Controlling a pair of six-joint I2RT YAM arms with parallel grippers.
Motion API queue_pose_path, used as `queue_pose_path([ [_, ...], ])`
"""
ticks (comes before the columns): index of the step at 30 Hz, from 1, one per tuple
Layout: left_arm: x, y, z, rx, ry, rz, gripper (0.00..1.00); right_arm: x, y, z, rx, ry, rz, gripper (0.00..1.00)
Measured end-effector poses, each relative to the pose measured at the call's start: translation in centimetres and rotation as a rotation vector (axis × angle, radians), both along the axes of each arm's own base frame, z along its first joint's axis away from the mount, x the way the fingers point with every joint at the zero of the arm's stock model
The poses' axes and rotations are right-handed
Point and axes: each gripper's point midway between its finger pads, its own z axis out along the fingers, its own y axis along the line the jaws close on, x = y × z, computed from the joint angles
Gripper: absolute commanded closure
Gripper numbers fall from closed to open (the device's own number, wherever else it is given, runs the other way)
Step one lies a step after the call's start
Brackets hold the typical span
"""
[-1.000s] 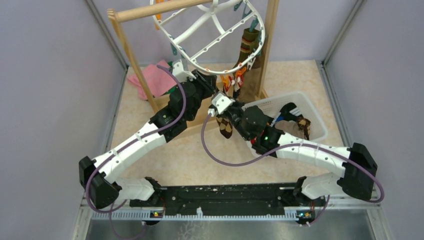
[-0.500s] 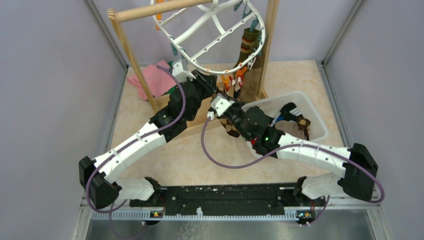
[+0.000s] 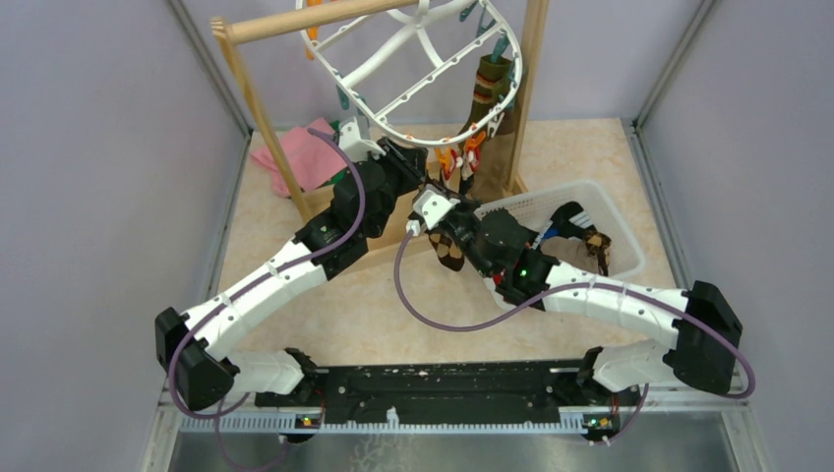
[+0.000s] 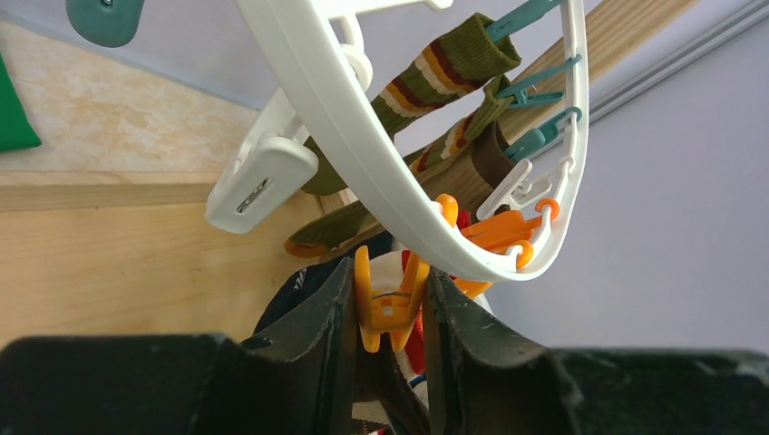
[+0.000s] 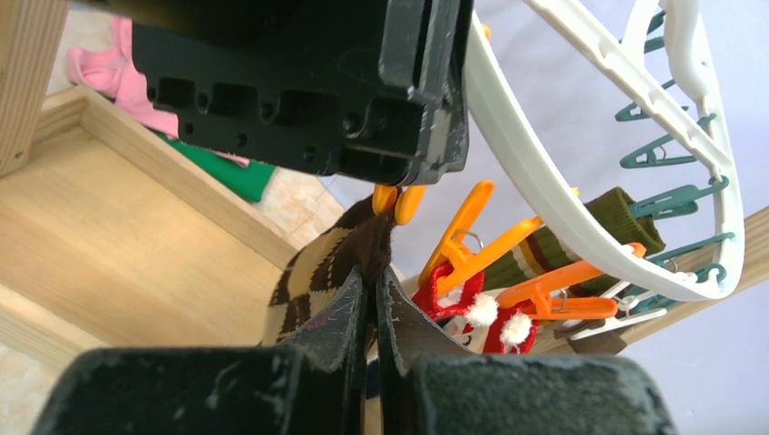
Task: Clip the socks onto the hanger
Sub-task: Clamp the sock onto the hanger.
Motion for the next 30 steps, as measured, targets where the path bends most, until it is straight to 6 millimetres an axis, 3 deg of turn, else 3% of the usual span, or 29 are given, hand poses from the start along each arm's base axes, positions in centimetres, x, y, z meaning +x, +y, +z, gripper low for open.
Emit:
queue_pose_path([
  [11,-0.1,-0.1,0.0,-0.003,0.001,-0.007,1.0,0.5,-0.1,-1.9,-0.061,0.036,-0.029,1.0],
  [24,-0.2,-0.3,-0.1,-0.016,0.005,-0.018,1.0,1.3,0.1,0.1,-0.018,0.004,-0.039,1.0],
  [30,-0.2,-0.3,-0.1,-0.018,0.004,-0.018,1.0,1.6,-0.1,-0.4,-0.026,0.021,-0.045,1.0],
])
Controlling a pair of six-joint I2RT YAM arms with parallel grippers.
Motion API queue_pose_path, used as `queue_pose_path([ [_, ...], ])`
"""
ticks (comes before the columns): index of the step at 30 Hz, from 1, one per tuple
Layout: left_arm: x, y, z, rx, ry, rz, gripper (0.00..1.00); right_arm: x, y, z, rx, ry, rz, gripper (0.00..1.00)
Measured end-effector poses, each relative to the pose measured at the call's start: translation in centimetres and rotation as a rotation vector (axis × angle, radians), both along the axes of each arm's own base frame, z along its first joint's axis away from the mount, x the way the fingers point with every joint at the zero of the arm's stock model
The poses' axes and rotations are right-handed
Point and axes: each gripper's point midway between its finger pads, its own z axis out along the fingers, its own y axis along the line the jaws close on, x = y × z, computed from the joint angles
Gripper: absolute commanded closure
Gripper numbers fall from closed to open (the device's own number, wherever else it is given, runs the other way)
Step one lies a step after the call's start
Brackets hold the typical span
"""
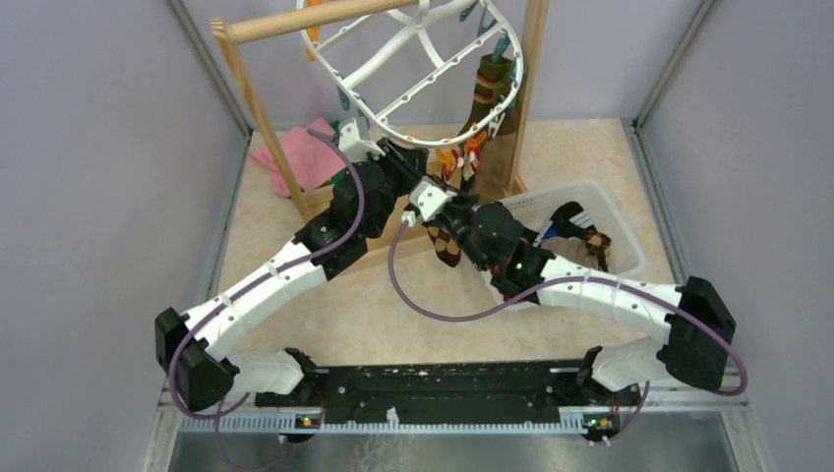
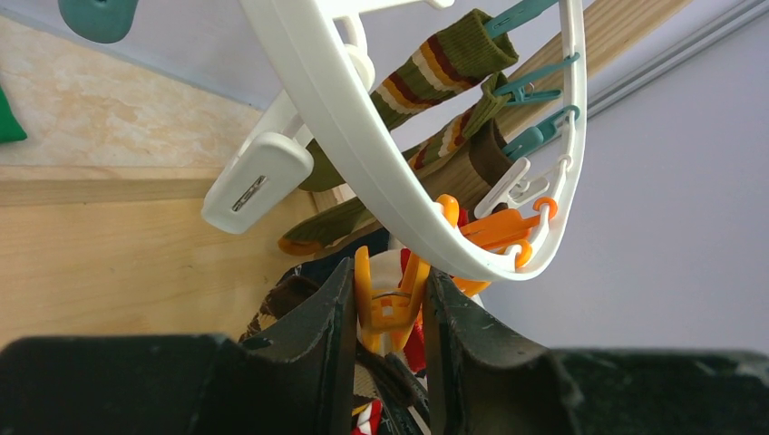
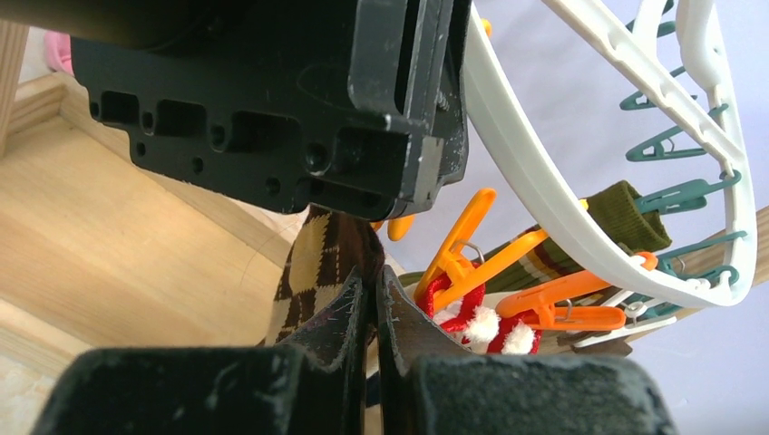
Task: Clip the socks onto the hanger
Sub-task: Clamp the sock onto the hanger.
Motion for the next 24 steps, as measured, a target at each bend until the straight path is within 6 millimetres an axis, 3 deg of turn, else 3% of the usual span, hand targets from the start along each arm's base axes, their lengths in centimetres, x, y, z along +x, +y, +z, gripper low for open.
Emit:
queue_pose_path([
  [24,-0.1,0.07,0.19,-0.007,-0.001,-0.001,1.0,0.53,-0.48,-0.77,0.033,0.043,-0.036,1.0],
])
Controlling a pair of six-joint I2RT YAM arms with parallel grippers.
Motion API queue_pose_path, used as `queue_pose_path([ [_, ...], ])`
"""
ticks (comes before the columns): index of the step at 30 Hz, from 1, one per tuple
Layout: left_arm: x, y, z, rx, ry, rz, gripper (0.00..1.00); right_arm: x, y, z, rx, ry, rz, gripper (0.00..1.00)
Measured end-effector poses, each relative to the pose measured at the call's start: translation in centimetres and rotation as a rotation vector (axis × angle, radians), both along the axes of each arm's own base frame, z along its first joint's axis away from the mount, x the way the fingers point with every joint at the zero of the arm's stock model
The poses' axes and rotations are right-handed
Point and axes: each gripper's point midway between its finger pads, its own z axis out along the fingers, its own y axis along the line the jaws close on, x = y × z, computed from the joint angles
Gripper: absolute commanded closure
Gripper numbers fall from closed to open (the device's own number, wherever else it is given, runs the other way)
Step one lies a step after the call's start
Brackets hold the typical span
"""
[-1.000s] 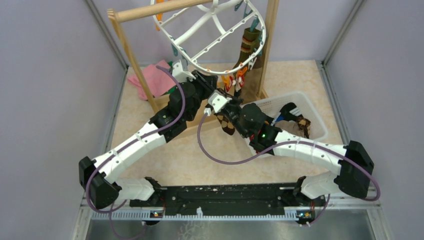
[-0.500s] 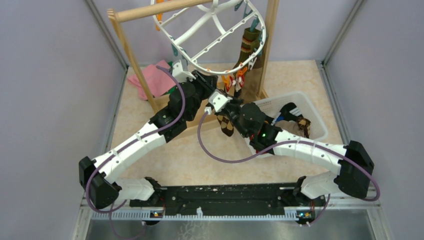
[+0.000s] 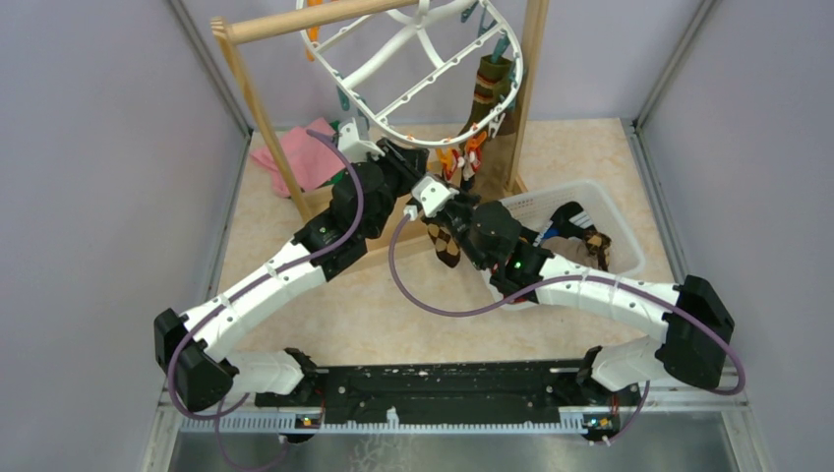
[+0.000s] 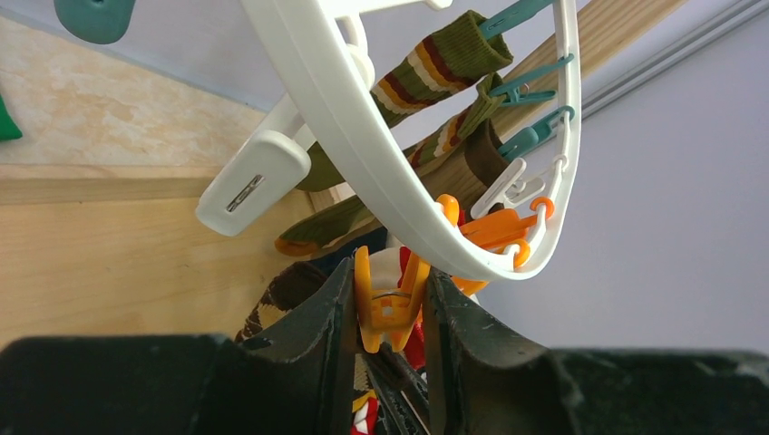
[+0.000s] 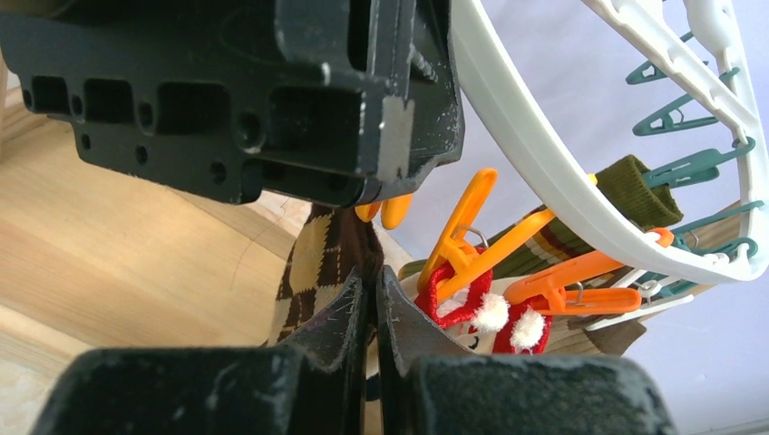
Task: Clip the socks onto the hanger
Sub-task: Clamp the sock onto the hanger.
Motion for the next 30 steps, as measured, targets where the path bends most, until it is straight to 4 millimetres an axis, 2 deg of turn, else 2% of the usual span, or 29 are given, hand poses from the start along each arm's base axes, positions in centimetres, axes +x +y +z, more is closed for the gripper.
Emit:
queue_pose_path([
  [11,-0.1,0.0,0.0,-0.004,0.001,-0.003,1.0,0.0,-0.1,0.9,0.048,-0.025,-0.005,1.0],
  [18,-0.1,0.0,0.0,-0.005,0.001,-0.003,1.0,-0.1,-0.2,0.2,0.059,-0.012,-0.005,1.0],
  [25,-0.1,-0.1,0.1,-0.007,0.002,-0.005,1.0,-0.4,-0.8,-1.8,0.056,0.018,-0.014,1.0],
  [30,-0.2,-0.2,0.1,-0.014,0.004,-0.015,1.0,-0.4,-0.9,-1.6,0.095,0.01,-0.014,1.0],
])
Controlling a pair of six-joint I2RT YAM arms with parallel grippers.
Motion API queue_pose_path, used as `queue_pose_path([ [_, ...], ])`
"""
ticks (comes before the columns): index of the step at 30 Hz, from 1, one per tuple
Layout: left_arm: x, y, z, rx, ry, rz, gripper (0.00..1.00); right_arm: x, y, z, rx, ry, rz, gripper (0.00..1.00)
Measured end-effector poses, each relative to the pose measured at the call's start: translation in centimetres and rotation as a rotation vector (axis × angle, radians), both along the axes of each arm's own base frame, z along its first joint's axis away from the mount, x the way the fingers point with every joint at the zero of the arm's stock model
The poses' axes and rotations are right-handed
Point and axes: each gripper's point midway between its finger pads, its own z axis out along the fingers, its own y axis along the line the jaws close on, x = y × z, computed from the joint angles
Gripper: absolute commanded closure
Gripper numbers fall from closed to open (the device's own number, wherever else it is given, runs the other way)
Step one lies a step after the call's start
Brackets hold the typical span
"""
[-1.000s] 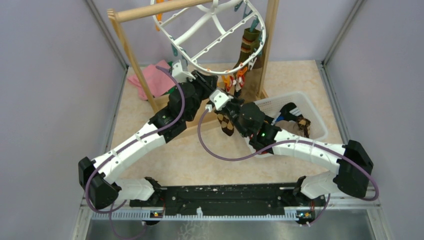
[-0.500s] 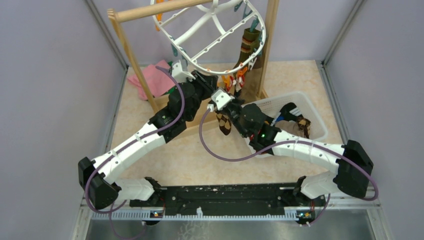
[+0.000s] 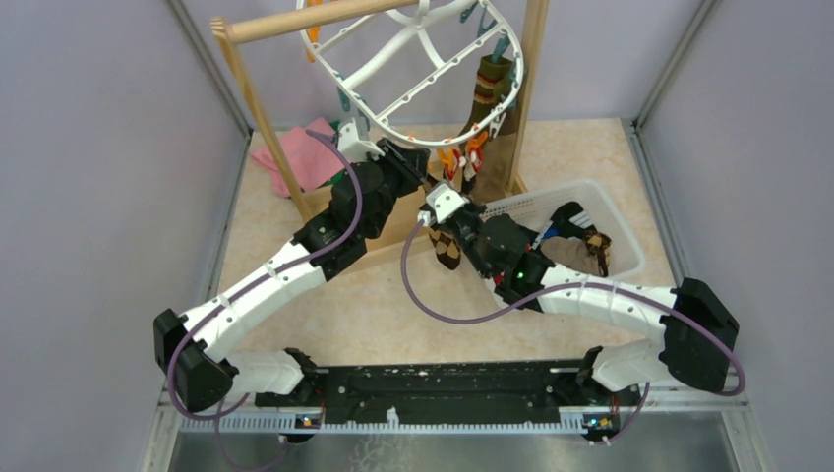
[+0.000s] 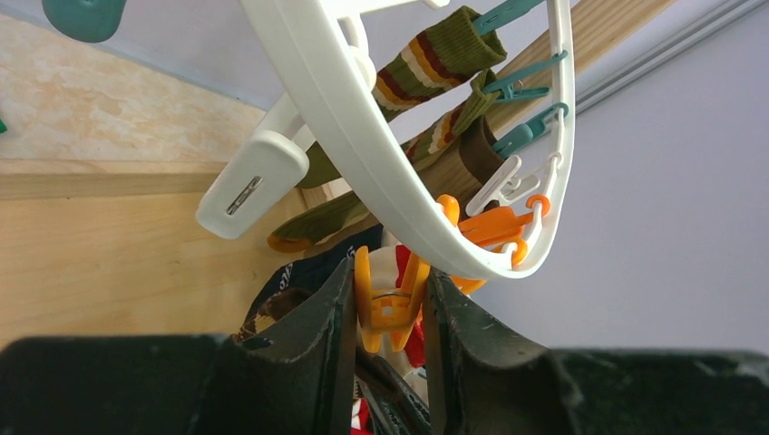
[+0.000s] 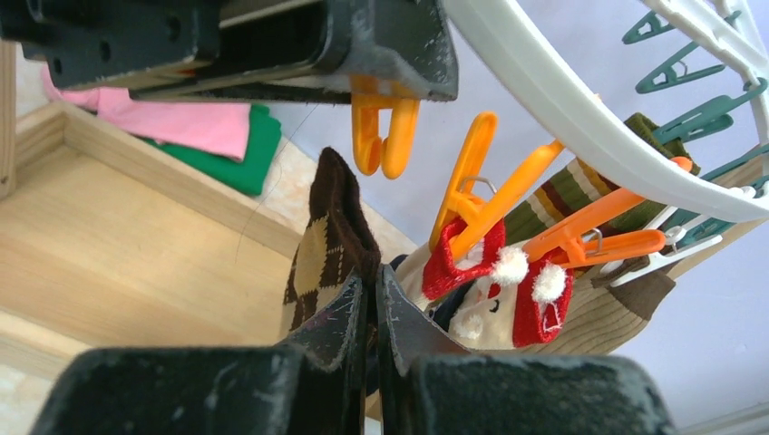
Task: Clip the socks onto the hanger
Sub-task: Clamp the sock onto the hanger.
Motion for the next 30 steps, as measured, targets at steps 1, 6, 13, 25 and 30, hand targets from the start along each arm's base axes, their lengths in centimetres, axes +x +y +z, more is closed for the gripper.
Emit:
queue_pose_path([
  [1,0.0,0.0,0.0,-0.001,0.0,-0.001,1.0,-0.1,-0.1,0.2,0.013,-0.005,0.0,1.0],
  [6,-0.1,0.0,0.0,-0.008,0.003,-0.005,1.0,-0.2,-0.1,1.1,0.069,-0.031,0.006,1.0],
  [13,-0.2,0.0,0.1,-0.02,0.004,-0.008,1.0,-0.3,0.0,2.6,0.139,-0.061,0.018,1.0],
  [25,-0.2,-0.1,0.0,-0.021,0.004,-0.008,1.0,-0.7,0.6,3.2,0.175,-0.071,0.058,1.0],
  [30,-0.2,0.0,0.0,-0.024,0.005,-0.006,1.0,-0.9,1.0,2.8,0.171,-0.07,0.084,1.0],
])
